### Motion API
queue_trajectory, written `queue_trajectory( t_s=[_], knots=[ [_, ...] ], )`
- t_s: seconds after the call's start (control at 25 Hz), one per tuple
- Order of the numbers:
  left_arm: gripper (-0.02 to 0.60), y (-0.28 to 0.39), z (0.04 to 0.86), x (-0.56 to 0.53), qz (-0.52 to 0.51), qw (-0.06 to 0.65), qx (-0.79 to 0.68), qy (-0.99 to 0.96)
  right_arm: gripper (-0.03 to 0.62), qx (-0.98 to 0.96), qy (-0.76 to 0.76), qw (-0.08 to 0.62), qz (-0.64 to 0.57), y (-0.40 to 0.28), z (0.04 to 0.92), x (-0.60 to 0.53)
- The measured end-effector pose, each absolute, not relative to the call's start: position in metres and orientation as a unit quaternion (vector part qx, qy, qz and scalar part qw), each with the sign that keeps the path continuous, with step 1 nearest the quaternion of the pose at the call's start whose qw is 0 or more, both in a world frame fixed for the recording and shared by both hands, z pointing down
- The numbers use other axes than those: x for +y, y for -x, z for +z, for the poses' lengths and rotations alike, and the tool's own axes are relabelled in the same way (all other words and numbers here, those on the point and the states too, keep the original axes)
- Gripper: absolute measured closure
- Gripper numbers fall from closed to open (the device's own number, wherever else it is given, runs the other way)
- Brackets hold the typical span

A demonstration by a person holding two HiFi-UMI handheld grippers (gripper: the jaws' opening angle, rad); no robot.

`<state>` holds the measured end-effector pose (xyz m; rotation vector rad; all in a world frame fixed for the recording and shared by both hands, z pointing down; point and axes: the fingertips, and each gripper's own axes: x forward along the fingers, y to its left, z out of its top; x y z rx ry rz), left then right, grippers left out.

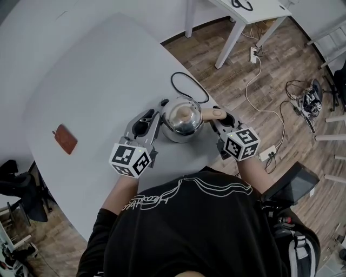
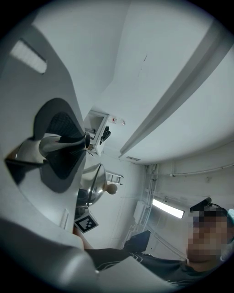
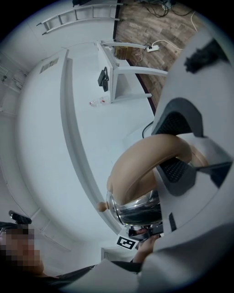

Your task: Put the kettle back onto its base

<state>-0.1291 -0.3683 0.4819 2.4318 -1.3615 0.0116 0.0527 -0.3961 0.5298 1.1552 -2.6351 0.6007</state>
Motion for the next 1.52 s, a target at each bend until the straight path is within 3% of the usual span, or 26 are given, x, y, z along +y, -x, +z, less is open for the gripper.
queue_trajectory(
  t_s=[0.2, 0.4, 0.56, 1.08, 1.2, 1.24, 1.32, 1.36, 1.44, 1.52],
  knots=[
    [0.492, 0.134, 0.484, -0.371, -0.016, 0.213, -0.479, -0.852, 0.469, -0.891, -0.392, 0.097, 0.207, -0.054, 0.528, -0.396],
    [0.413, 0.141, 0.490, -0.370, -0.017, 0.239, -0.488, -0.840, 0.398, -0.888, -0.402, 0.111, 0.195, -0.060, 0.530, -0.395],
    [0.405, 0.141, 0.497, -0.369, -0.012, 0.249, -0.487, -0.837, 0.355, -0.888, -0.385, 0.111, 0.224, -0.064, 0.538, -0.391],
    [0.405, 0.118, 0.484, -0.304, -0.003, 0.257, -0.456, -0.852, 0.352, -0.894, -0.372, 0.114, 0.223, -0.077, 0.502, -0.321],
    [0.410, 0.107, 0.467, -0.277, -0.010, 0.245, -0.438, -0.865, 0.354, -0.909, -0.346, 0.083, 0.219, -0.065, 0.471, -0.291],
    [0.410, 0.104, 0.460, -0.267, -0.008, 0.238, -0.435, -0.868, 0.367, -0.910, -0.342, 0.072, 0.222, -0.063, 0.462, -0.281],
    [0.456, 0.097, 0.446, -0.247, 0.007, 0.216, -0.431, -0.876, 0.554, -0.907, -0.347, 0.054, 0.231, -0.062, 0.444, -0.263],
    [0.489, 0.093, 0.440, -0.237, 0.017, 0.205, -0.428, -0.880, 0.583, -0.907, -0.346, 0.048, 0.234, -0.061, 0.436, -0.254],
    [0.560, 0.086, 0.427, -0.218, 0.029, 0.197, -0.419, -0.886, 0.586, -0.914, -0.329, 0.038, 0.234, -0.055, 0.420, -0.233],
    [0.574, 0.079, 0.414, -0.203, 0.028, 0.201, -0.402, -0.893, 0.587, -0.923, -0.307, 0.032, 0.229, -0.045, 0.405, -0.214]
  ],
)
